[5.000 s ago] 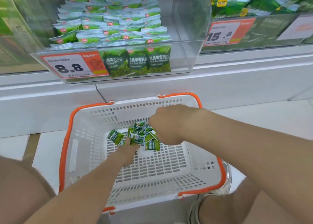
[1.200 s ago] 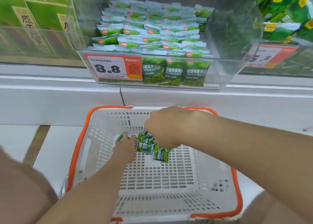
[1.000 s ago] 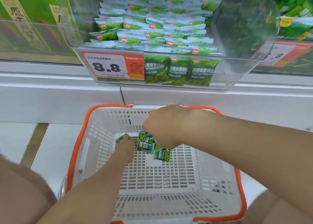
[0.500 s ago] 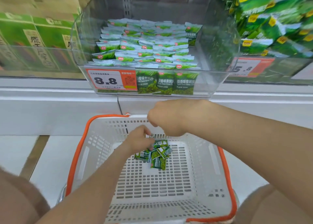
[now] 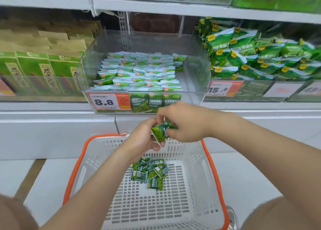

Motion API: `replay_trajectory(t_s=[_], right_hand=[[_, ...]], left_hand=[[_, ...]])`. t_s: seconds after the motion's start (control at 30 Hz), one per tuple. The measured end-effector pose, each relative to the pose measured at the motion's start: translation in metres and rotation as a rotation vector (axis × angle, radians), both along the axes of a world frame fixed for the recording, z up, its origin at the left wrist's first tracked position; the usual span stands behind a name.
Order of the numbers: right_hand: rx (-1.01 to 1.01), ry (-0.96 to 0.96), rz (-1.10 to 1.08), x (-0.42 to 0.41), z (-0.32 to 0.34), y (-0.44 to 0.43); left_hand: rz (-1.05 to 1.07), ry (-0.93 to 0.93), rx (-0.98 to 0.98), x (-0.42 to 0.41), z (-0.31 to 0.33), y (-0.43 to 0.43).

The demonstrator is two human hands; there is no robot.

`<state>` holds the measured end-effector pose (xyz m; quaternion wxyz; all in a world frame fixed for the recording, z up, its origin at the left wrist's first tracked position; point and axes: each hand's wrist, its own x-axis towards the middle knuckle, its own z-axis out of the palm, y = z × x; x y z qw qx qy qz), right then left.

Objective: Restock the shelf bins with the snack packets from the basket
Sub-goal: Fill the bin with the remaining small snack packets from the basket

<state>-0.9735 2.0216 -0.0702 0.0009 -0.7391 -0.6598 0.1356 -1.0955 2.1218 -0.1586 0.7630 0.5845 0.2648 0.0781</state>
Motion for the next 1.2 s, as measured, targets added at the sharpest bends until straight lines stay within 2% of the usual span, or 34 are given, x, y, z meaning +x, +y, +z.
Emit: replay_trajectory(t_s=[0.13, 0.2, 0.27, 0.4, 0.5, 0.6, 0.67, 0.77, 0.83, 0.9, 1.0, 1.2], right_hand=[[0.052, -0.002, -0.100, 0.012, 0.015, -0.009], [0.113, 0.045, -0.145, 0.017, 0.022, -0.012], [0.244, 0.110, -0.211, 0.022, 0.029, -0.012], [0.443, 0.277, -0.358, 0.028, 0.035, -0.009], [0.486, 0.371, -0.371, 0.030, 0.037, -0.007], [0.478, 0.318, -0.294, 0.030, 0.041, -0.003], [0.563, 0.274, -0.311, 0.030, 0.044, 0.002], [0.775, 0.145, -0.463, 0.032, 0.051, 0.015], [0.834, -0.007, -0.544, 0.042, 0.053, 0.025], [0.762, -0.145, -0.580, 0.057, 0.052, 0.035], [0.566, -0.312, -0.589, 0.076, 0.049, 0.053], [0.278, -0.427, -0.614, 0.092, 0.046, 0.098]], left_hand=[[-0.005, -0.129, 0.590, -0.002, 0.011, 0.002], [-0.043, -0.167, 0.692, -0.003, 0.017, 0.004], [-0.043, -0.197, 0.619, -0.001, 0.023, 0.008], [0.035, -0.295, 0.338, 0.000, 0.036, 0.011], [0.104, -0.318, 0.290, 0.002, 0.040, 0.008], [0.190, -0.334, 0.336, 0.006, 0.053, 0.006], [0.338, -0.298, 0.557, 0.010, 0.060, 0.006], [0.638, -0.268, 1.141, 0.011, 0.067, 0.012], [0.664, -0.289, 1.414, 0.012, 0.068, 0.024], [0.605, -0.260, 1.555, 0.016, 0.068, 0.037], [0.492, -0.103, 1.645, 0.027, 0.076, 0.053], [0.084, 0.224, 1.655, 0.044, 0.094, 0.078]])
